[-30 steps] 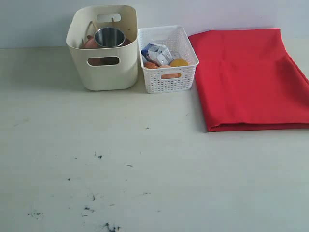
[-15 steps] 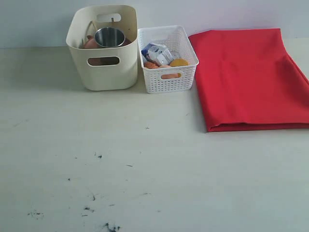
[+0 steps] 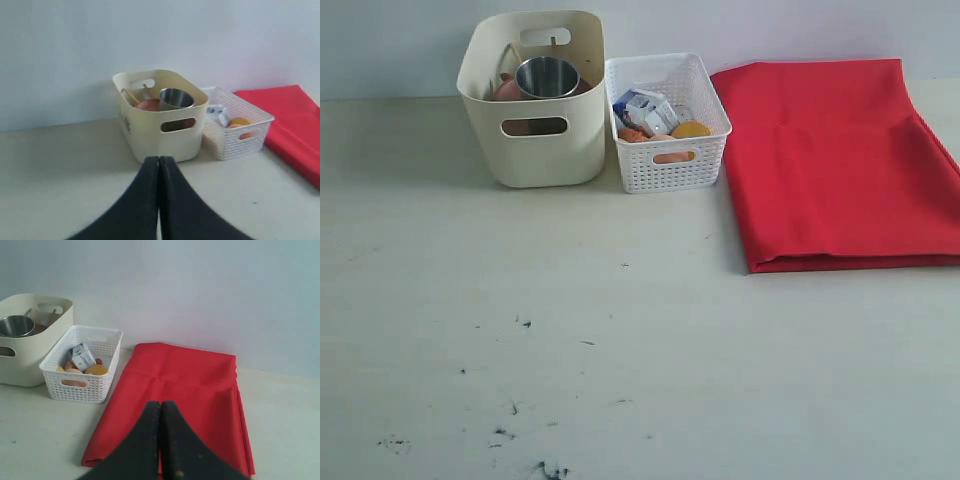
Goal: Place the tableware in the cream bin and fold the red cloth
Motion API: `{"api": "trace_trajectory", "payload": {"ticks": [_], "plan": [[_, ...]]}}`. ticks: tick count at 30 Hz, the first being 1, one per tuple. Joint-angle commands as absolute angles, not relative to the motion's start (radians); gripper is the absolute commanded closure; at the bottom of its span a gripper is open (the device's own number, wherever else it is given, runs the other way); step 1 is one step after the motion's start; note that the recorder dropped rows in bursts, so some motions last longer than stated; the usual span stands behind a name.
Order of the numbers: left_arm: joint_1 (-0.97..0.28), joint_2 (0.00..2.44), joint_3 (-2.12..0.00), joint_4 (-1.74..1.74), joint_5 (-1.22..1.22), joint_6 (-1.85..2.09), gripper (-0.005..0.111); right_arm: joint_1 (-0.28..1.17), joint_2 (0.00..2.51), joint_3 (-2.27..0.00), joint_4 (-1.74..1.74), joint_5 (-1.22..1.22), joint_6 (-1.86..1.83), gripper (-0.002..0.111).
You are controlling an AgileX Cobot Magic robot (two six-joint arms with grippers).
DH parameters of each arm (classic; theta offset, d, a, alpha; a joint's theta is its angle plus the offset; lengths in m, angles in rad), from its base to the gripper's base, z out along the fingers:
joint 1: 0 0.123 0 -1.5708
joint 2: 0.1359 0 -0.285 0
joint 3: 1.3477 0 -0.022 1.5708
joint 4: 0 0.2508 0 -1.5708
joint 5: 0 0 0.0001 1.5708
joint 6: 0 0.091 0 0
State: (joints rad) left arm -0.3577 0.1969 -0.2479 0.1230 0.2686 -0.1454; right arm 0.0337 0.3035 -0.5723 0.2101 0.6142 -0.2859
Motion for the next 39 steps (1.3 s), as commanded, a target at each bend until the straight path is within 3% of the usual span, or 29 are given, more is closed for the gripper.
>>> {"api": "trace_trajectory", "payload": {"ticks": [1,10,22,28,32,39], "plan": [[-0.238,0.071,-0.089,0.127,0.172,-0.164,0.107,0.034,0.304,-0.567,0.209,0.612,-0.284,0.108],[-0.08,0.0,0.0,0.133,0.36,-0.165,0.107,0.034,0.304,-0.567,0.209,0.612,-0.284,0.108],[-0.076,0.0,0.0,0.135,0.36,-0.165,0.107,0.034,0.28,-0.555,0.222,0.608,-0.284,0.108],[-0.078,0.0,0.0,0.139,0.36,-0.165,0.107,0.034,0.0,-0.215,0.012,0.496,-0.284,0.108],[-0.078,0.0,0.0,0.147,0.36,-0.165,0.107,0.034,0.0,-0.073,0.0,0.495,-0.284,0.108],[-0.078,0.0,0.0,0.149,0.36,-0.165,0.107,0.034,0.0,-0.028,-0.007,0.499,-0.292,0.108]]}}
